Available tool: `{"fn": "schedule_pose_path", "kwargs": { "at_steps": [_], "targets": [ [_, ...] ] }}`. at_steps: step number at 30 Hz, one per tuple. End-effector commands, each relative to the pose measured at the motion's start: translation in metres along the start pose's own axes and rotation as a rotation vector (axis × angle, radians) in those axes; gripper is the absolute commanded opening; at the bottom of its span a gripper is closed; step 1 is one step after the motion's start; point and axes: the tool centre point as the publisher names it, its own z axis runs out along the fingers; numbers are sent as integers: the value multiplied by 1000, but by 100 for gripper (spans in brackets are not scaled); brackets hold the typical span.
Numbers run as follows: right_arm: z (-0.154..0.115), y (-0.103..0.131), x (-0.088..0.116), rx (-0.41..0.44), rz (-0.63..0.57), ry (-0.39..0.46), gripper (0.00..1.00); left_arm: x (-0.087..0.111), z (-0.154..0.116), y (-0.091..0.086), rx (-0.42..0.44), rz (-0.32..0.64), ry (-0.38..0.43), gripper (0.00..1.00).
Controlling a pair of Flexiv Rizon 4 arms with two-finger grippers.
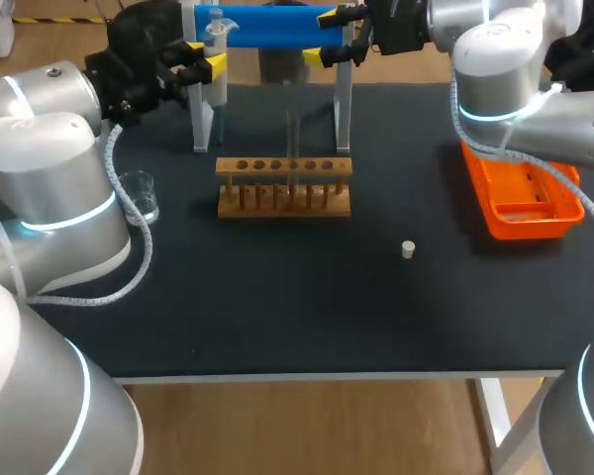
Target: Invert the test tube, pick up the pipette, mount the tip to pipette, aspirate from beaker and dispense into the tube, eject the tip, return the pipette, and cap with the stopper.
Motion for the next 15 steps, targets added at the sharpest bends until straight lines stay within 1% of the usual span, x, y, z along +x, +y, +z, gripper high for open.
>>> {"fn": "schedule_pose_path", "kwargs": {
  "at_steps": [1,6,11,15],
  "targets": [
    [-1,0,1,-1,0,-1,100,-7,11,0,0,-3,-88,0],
    [-1,0,1,-1,0,-1,100,-23,19,-3,-11,-18,-159,0],
    [-1,0,1,-1,0,-1,100,-38,29,-2,-30,-39,-204,0],
    [-1,0,1,-1,0,-1,100,-49,35,-1,-48,-60,-265,0]
  ]
}}
